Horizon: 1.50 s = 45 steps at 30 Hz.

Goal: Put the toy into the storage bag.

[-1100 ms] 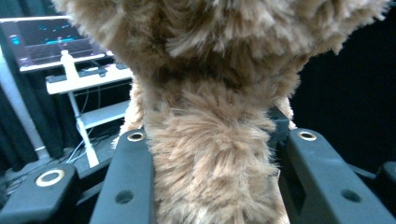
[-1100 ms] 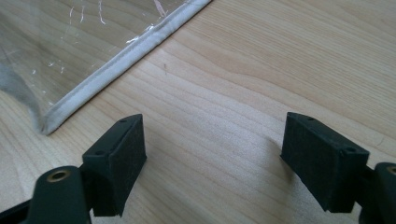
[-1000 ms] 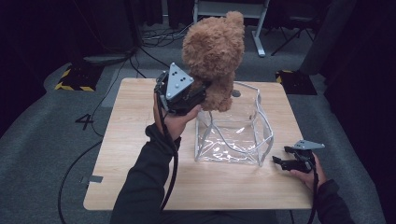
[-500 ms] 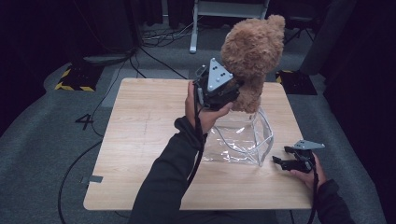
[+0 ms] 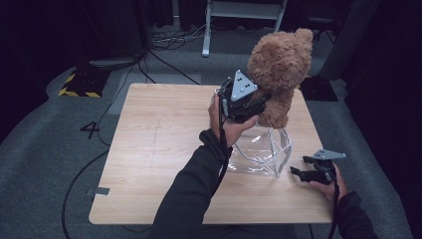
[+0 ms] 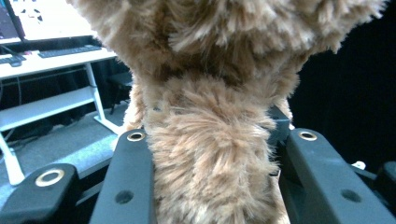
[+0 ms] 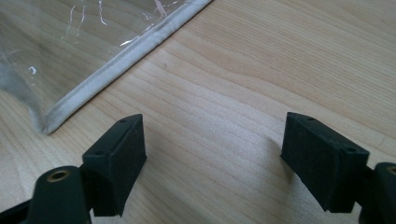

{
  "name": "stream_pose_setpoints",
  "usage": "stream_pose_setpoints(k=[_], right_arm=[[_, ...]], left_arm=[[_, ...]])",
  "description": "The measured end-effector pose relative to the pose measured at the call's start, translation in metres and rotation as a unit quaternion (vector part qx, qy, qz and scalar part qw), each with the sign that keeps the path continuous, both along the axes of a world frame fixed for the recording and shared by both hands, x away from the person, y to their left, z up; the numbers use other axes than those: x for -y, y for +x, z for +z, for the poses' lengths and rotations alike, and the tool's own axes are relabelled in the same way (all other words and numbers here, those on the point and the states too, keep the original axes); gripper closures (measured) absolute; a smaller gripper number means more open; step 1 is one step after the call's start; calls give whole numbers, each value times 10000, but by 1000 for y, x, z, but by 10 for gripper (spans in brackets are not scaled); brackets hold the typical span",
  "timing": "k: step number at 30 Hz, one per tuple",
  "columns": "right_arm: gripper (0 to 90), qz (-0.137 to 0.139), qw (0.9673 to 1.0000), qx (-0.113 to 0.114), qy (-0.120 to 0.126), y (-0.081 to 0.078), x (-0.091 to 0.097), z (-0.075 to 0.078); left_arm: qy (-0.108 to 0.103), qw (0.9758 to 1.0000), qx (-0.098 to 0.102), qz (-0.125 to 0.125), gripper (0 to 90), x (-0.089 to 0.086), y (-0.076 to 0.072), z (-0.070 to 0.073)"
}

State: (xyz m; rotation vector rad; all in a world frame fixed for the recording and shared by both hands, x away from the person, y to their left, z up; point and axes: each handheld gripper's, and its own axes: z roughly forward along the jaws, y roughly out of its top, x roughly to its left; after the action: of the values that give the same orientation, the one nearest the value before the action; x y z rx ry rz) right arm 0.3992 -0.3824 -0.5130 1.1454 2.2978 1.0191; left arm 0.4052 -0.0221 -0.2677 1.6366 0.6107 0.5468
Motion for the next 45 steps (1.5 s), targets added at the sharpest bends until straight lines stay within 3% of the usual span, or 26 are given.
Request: stream_pose_setpoints(k=[3,7,13,17,20,26,30,35,45], right_arm=[[216,1,10000,-1,-1,0,0,0],[216,0,10000,2,2,0,0,0],[216,-1,10000,2,0,0,0,0],[216,0,10000,4,-2,0,0,0],[216,0,10000,2,-3,0,0,0],[216,-7,10000,-15,5,0,0,0],[216,-7,10000,-7,5,0,0,0],[216,-7,10000,-12,4,0,0,0],[216,-8,10000,-13,6,0,0,0]], left_arm=[[29,9999,63,132,602,1,-2,-1],[73,9998,175,12,603,6,-12,6],[98,9999,88,-12,604,15,-21,-2],[216,9998,14,42,604,18,-19,-8],[342,9992,-171,88,604,18,-11,-17],[479,9969,-618,113,599,16,4,-44],[410,9962,-766,-40,583,12,7,-49],[721,9941,-807,-57,578,12,7,-51],[1264,9865,-1022,-179,556,12,9,-61]])
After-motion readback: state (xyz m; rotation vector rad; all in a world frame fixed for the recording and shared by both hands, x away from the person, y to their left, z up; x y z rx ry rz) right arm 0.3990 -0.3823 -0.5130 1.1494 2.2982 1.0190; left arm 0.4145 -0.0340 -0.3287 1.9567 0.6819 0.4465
